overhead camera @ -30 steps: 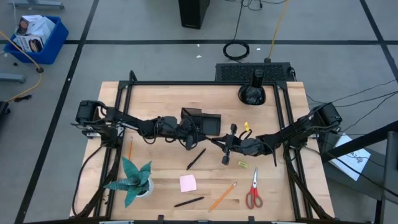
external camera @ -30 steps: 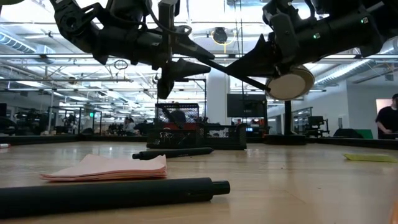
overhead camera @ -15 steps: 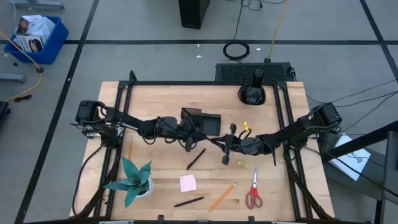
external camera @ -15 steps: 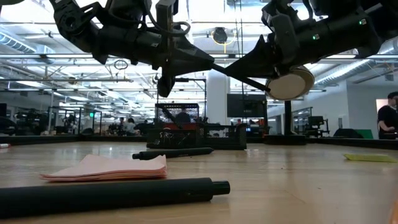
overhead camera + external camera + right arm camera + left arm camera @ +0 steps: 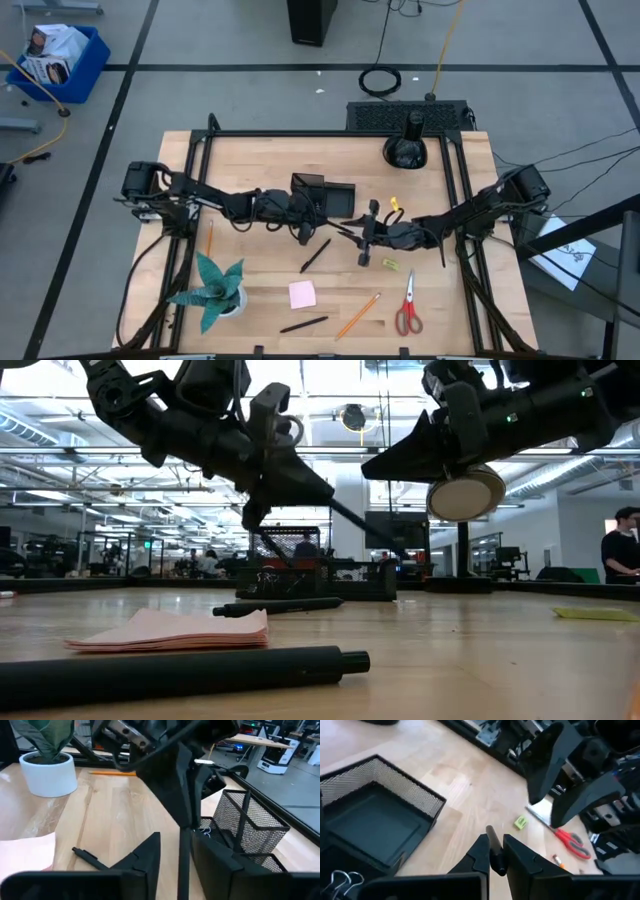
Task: Pick and place office supplies into organizer
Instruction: Put the black pen into the black desk organizer
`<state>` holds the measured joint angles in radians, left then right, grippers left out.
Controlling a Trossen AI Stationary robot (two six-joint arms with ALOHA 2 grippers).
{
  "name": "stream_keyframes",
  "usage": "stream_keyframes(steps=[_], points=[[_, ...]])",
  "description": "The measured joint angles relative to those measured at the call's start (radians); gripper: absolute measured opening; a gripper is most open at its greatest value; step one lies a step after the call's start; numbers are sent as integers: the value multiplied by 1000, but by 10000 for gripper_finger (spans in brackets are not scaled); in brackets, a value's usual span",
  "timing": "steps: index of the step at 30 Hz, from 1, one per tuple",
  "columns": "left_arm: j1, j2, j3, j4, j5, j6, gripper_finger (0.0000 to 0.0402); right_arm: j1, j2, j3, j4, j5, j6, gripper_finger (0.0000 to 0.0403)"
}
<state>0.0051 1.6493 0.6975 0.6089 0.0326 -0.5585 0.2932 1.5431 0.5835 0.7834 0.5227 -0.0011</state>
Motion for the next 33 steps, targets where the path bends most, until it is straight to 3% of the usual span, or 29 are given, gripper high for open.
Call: stream_keyframes(steps=[4,9,14,20,26,33], points=[[1,-26,0,6,-6,44,27,24,-21,0,13,67,66,122],[0,-87,0,-2,-81,124,30,102,-53,-37,126,262,52,116],[-2,-165,0,-8,-120,192,26,157,-67,-170,395,323,84,110],[-30,-219,0,31,-139,236,30,151,-42,-337,740,205,150,105],[-34,-230,0,215,-126,232,26,134,-39,-350,779,151,148,108],[-34,-230,0,321,-97,200,26,51,-40,-277,785,-44,120,115]])
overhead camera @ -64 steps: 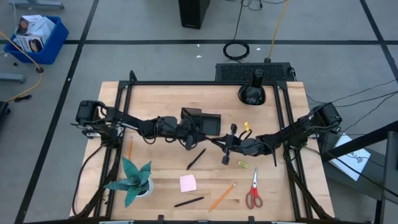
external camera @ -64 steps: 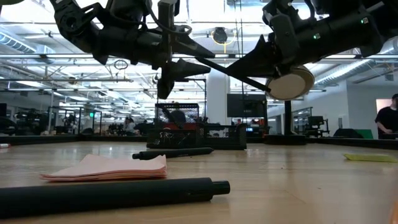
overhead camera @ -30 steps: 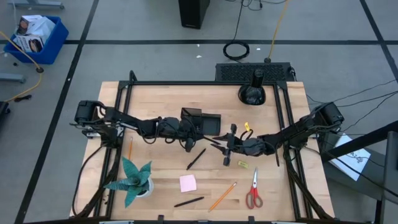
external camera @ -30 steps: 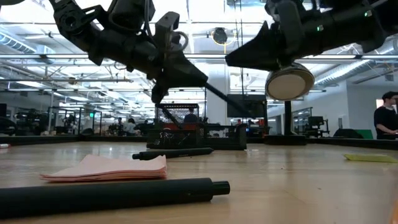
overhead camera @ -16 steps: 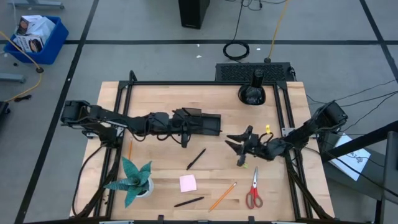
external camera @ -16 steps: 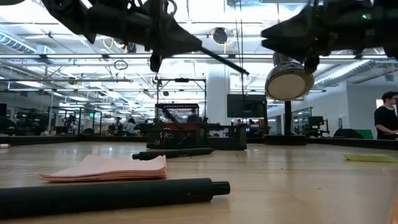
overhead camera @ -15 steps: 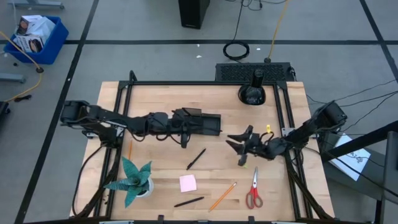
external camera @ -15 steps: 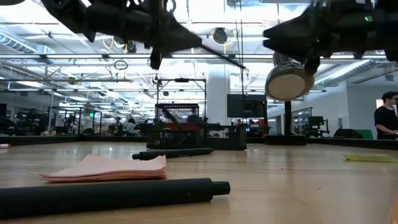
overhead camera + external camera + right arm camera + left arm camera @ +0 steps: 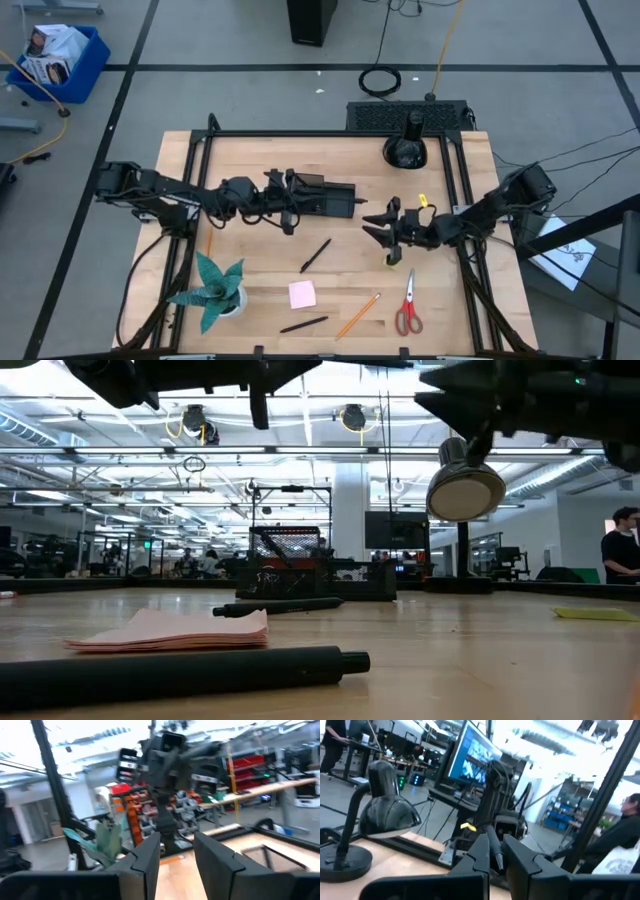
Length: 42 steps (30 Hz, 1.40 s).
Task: Pick and place office supplies into organizer
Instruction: Put the black pen into the black desk organizer
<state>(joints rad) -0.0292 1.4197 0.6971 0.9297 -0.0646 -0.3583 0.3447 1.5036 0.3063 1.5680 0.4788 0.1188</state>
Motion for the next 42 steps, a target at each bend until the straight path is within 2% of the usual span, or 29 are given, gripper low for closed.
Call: stream_keyframes(steps=[5,14,18,23,29,35,42], points=[[-1,0,0,37,12,-10,30,-83,-10,46,1,-71,-7,128],[0,0,0,59,13,-7,26,-181,-9,93,1,-218,26,182],[0,0,0,59,13,-9,22,-190,-9,120,1,-222,13,189],[0,0,0,59,13,-10,32,-211,-11,149,1,-222,1,187],[0,0,0,59,15,-17,24,-242,-11,171,2,-227,16,181],[0,0,0,52,15,-18,32,-262,-11,182,2,-298,49,178],[0,0,0,38,14,-18,28,-266,-11,190,2,-300,26,136]])
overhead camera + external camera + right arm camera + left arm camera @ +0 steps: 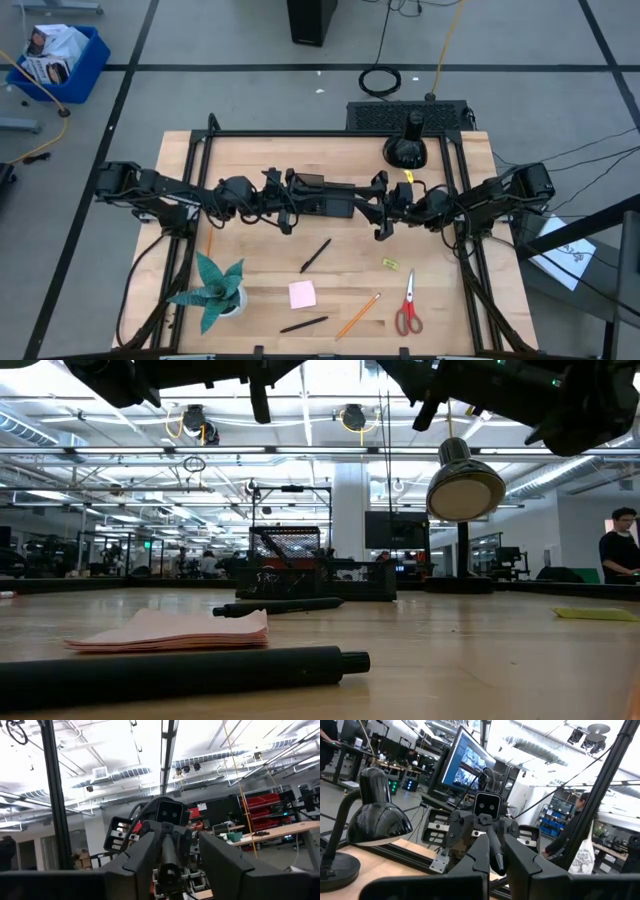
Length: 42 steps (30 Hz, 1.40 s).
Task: Pick and place office supplies into organizer
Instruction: Put the black pen into the black desk organizer
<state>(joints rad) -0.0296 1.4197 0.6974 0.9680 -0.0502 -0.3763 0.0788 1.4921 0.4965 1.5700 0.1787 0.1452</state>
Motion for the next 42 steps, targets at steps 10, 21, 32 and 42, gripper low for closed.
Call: stream_keyframes(steps=[10,21,32,42], points=[[0,0,0,1,-6,5,30,0,0,0,1,0,-33,28],[4,0,0,0,-5,7,44,0,0,0,0,-1,-38,44],[68,-35,0,-103,18,-52,67,0,0,-1,-7,14,-73,32],[129,-237,0,-473,-12,45,181,3,0,-1,-57,23,-103,26]])
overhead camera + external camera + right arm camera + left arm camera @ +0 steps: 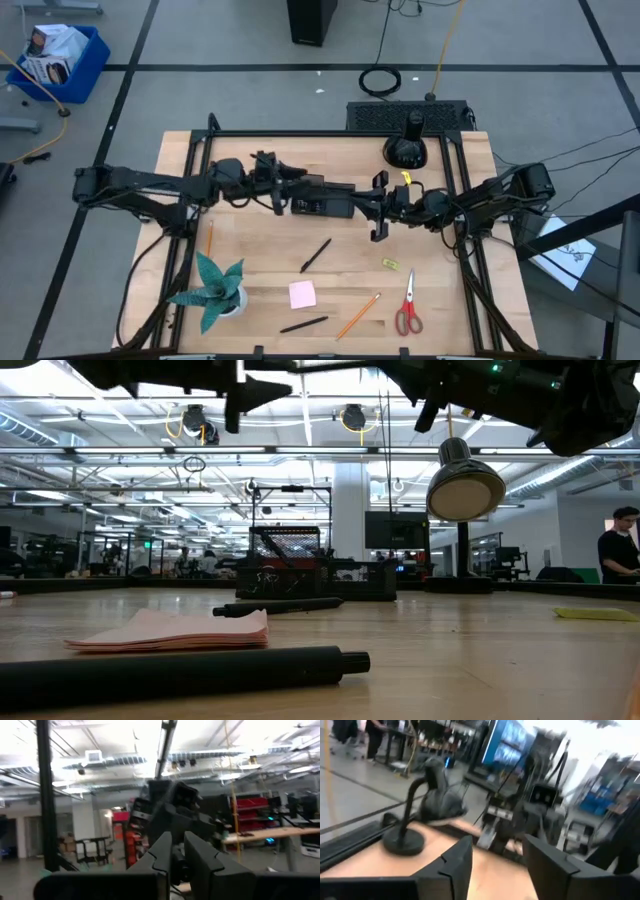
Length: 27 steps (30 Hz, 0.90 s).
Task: Pick and place office supplies into organizer
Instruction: Put the black pen into the black desk organizer
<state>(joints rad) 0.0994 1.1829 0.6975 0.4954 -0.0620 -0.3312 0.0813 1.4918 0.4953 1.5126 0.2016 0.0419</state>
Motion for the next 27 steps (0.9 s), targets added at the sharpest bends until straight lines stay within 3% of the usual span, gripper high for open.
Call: stream_keyframes(steps=[6,10,16,23,27], points=[[27,-125,0,-305,-60,9,213,-3,0,0,-101,107,-45,36],[34,-165,0,-459,-124,10,215,-19,0,36,-199,120,-58,26],[34,-171,0,-590,-175,-1,216,-53,0,161,-477,139,-100,34],[-6,-182,-11,-588,-241,19,216,-143,0,279,-703,137,-115,26],[-33,-254,-126,-397,-288,46,216,-191,0,326,-828,133,-108,30]])
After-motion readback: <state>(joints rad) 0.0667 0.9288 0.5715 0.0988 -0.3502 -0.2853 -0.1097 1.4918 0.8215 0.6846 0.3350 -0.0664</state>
